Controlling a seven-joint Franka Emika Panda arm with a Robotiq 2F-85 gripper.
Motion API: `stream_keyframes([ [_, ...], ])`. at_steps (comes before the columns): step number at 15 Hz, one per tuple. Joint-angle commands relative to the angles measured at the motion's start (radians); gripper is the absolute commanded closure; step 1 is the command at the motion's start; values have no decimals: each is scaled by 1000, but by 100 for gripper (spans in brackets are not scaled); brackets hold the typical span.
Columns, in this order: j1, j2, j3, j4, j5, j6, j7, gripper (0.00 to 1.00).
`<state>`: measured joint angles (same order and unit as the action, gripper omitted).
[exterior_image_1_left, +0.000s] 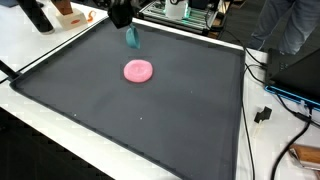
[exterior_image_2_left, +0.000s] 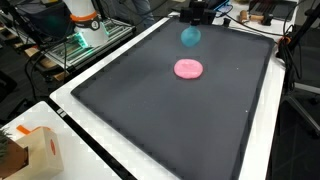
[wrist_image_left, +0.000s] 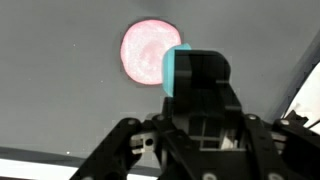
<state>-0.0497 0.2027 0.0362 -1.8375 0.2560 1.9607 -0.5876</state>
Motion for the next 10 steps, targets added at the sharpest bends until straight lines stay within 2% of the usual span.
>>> stream_keyframes([
  [1, -65, 62, 0, 58, 122, -107, -165, 75],
  [6, -152, 148, -11, 108, 259, -231, -390, 75],
  [10, -213, 230, -20, 147, 352, -315, -488, 75],
])
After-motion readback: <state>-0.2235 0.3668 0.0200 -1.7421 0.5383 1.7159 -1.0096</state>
